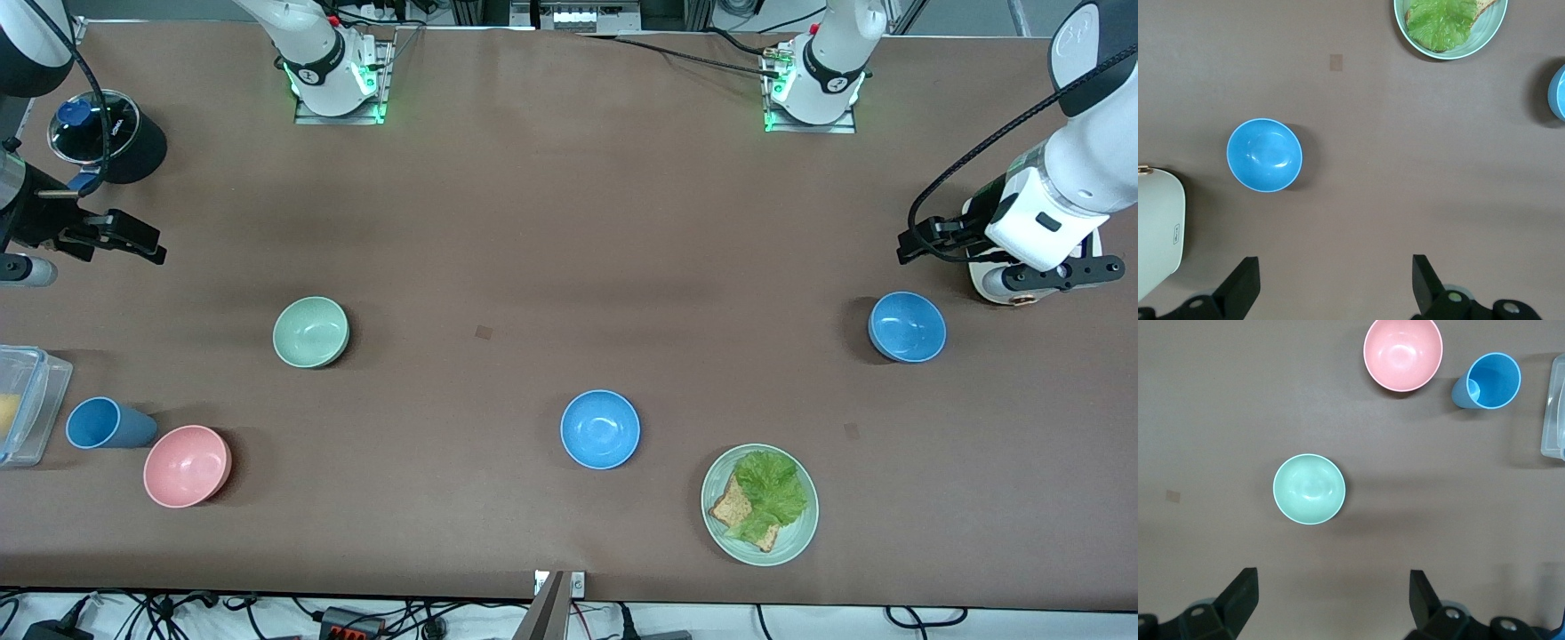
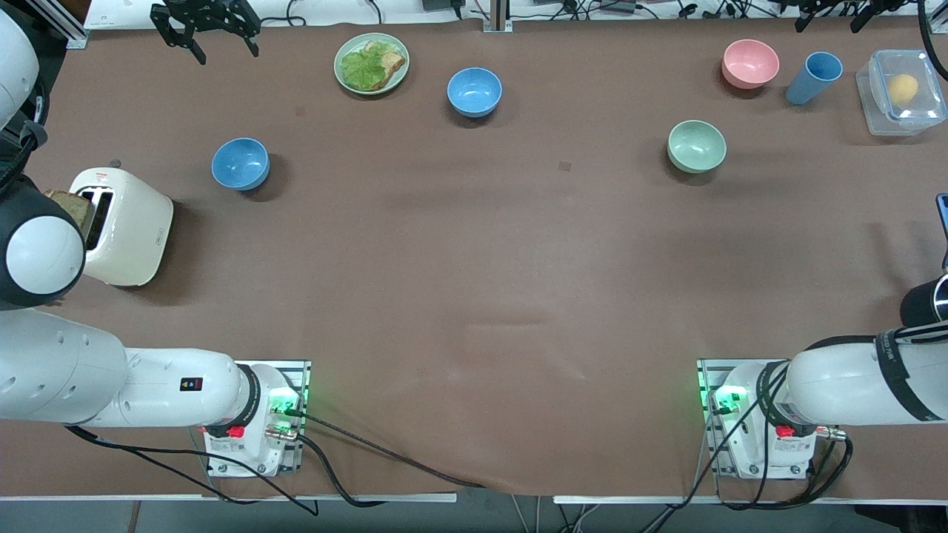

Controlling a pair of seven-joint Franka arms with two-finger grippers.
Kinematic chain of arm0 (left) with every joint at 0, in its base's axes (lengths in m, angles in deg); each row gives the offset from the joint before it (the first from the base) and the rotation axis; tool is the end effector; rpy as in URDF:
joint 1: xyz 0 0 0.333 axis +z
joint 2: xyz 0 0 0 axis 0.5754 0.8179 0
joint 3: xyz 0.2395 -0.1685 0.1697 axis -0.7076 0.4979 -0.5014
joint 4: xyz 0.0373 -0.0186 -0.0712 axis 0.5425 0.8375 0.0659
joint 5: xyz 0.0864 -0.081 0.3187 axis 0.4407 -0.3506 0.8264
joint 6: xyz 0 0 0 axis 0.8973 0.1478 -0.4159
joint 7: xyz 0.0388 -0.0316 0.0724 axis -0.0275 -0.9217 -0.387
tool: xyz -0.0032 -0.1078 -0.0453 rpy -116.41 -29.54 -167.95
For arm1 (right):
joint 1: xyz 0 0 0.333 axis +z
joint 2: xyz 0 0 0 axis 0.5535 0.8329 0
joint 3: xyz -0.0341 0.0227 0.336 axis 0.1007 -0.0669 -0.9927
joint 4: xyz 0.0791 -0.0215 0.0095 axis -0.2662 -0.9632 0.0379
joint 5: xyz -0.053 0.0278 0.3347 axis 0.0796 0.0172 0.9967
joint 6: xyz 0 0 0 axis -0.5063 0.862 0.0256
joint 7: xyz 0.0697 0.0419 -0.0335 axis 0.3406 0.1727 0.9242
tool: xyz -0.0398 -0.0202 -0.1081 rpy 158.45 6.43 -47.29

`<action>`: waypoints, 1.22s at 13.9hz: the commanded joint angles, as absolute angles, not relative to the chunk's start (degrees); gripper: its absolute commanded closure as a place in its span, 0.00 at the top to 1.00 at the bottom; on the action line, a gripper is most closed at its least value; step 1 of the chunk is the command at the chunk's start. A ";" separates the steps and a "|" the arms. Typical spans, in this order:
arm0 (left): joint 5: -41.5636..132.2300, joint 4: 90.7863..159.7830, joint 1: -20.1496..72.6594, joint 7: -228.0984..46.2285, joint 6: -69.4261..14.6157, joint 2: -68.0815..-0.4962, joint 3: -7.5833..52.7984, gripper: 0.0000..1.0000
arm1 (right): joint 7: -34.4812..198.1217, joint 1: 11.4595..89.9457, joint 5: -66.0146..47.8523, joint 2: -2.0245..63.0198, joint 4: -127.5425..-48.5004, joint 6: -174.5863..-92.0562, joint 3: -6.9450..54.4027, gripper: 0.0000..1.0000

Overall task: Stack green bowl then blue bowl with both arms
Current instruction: 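Move the right gripper down over the pale green bowl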

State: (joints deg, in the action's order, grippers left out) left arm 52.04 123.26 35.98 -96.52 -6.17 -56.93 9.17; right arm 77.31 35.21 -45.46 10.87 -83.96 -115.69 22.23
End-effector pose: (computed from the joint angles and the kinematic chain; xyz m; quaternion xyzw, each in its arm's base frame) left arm 0.5157 -0.0388 0.5639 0.9962 0.0732 -0.0446 0.0158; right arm 0.5297 -0.0194 0.5790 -0.9998 0.0165 0.0077 0.0026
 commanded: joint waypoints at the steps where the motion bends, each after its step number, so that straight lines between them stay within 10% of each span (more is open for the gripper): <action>1: 52.22 121.29 36.01 -96.44 -4.90 -55.96 9.20 1.00 | 77.76 34.40 -46.28 9.67 -85.42 -116.40 21.27 1.00; 8: 51.95 121.37 36.10 -96.61 -4.90 -55.96 9.20 1.00 | 77.06 34.66 -46.19 11.42 -85.33 -116.49 21.18 1.00; 17: 51.95 121.37 36.18 -96.09 -4.90 -55.87 9.20 1.00 | 73.46 38.17 -46.19 30.31 -85.59 -125.62 21.00 1.00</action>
